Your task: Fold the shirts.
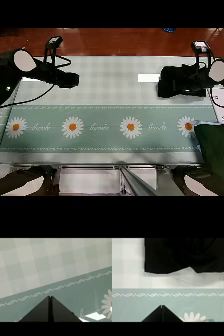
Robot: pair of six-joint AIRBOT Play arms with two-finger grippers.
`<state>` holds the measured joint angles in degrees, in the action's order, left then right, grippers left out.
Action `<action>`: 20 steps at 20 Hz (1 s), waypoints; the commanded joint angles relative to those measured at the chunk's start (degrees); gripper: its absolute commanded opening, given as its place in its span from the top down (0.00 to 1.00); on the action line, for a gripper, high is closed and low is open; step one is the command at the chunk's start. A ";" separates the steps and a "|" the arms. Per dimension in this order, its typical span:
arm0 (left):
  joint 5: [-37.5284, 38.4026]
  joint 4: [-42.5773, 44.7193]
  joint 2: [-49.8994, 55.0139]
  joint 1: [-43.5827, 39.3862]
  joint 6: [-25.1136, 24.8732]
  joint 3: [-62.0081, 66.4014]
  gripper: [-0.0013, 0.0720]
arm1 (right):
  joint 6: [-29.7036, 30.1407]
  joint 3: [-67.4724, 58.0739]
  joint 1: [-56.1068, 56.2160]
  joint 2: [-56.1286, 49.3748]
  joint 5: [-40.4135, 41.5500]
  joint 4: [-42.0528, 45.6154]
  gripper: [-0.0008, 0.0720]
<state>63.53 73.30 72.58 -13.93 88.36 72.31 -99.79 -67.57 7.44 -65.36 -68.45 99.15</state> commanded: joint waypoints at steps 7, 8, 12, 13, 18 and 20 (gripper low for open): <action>-0.24 0.00 0.04 -0.02 0.00 0.00 0.96 | 0.90 0.02 0.00 0.00 11.34 3.04 0.96; -1.81 0.00 0.04 -0.02 0.00 0.00 0.96 | 0.87 0.02 0.00 0.00 12.79 2.93 0.96; -10.14 0.04 0.04 0.00 -0.02 0.00 0.96 | 0.92 0.02 -0.02 0.00 22.75 3.06 0.95; -12.35 0.07 0.15 0.00 0.00 0.00 0.94 | 0.90 0.02 -0.02 -0.13 25.35 4.07 0.89; -21.14 0.02 3.58 0.35 0.02 0.00 0.30 | -2.40 0.02 -4.59 -9.05 32.61 12.35 0.42; -21.03 0.02 5.14 0.74 0.04 0.00 0.30 | -8.13 0.02 -9.64 -15.76 32.98 11.10 0.43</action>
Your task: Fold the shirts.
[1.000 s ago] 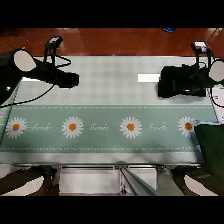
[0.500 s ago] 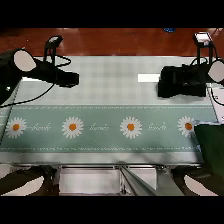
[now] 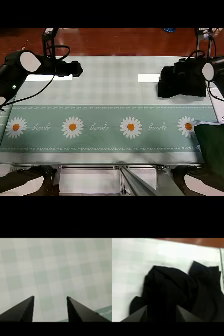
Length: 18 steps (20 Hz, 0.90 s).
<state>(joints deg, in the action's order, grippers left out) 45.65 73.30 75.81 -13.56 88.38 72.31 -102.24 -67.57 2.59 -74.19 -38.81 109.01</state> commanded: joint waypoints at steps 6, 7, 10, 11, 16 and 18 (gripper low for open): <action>-1.51 0.04 3.45 0.46 -0.02 0.07 0.30 | -3.96 0.02 -13.25 -19.34 2.78 -6.21 0.43; -1.49 0.02 3.45 0.81 0.00 0.24 0.30 | -3.93 0.02 -13.77 -19.93 2.71 -7.34 0.44; 6.36 0.02 3.34 3.80 0.00 3.15 0.30 | 2.99 -1.05 -14.32 -20.15 0.04 -10.14 0.88; 11.76 0.02 3.28 5.55 0.00 4.74 0.30 | 4.76 -2.58 -14.32 -20.15 -2.49 -10.54 0.96; 28.63 -0.90 -2.91 11.45 -0.20 5.44 0.30 | 18.29 -19.43 -13.40 -14.64 -9.53 -26.84 0.96; 26.25 -5.01 -9.25 10.93 -0.70 2.99 0.30 | 20.22 -26.14 -11.91 -9.77 -9.35 -27.80 0.96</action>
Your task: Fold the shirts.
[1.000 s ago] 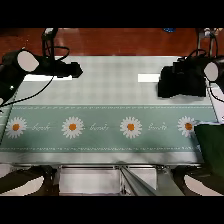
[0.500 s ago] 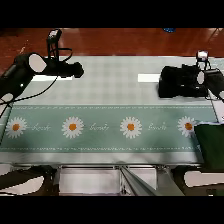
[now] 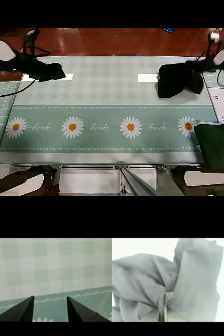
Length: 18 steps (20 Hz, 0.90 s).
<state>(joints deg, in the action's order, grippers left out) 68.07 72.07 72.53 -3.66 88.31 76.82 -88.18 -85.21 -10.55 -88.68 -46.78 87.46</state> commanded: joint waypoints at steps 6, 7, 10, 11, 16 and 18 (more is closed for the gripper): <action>-3.23 -5.18 -25.81 -5.46 -2.78 -17.27 0.30 | 9.01 -18.93 8.74 20.81 -1.25 -5.51 0.96; -4.52 -5.27 -27.96 -5.99 -3.17 -19.67 0.30 | 9.64 -18.99 10.58 23.41 -1.40 -5.51 0.96; -9.73 -4.42 -33.55 -5.95 -4.26 -23.96 0.30 | 11.58 -18.99 16.04 29.44 -6.23 -5.53 0.96; -10.88 -3.85 -34.51 -5.51 -4.28 -24.44 0.30 | 12.31 -18.99 18.27 30.99 -9.97 -5.55 0.96; -11.65 -3.30 -34.67 -1.97 -4.26 -24.46 0.30 | 12.33 -14.88 30.32 31.89 -30.10 -11.15 0.96; -11.69 -3.30 -34.67 -1.97 -4.26 -24.46 0.30 | 10.82 -8.07 35.34 30.88 -29.88 -11.10 0.96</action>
<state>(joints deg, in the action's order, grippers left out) 57.30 68.60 38.37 -6.33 84.23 52.75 -76.31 -99.02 18.24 -57.67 -70.46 78.00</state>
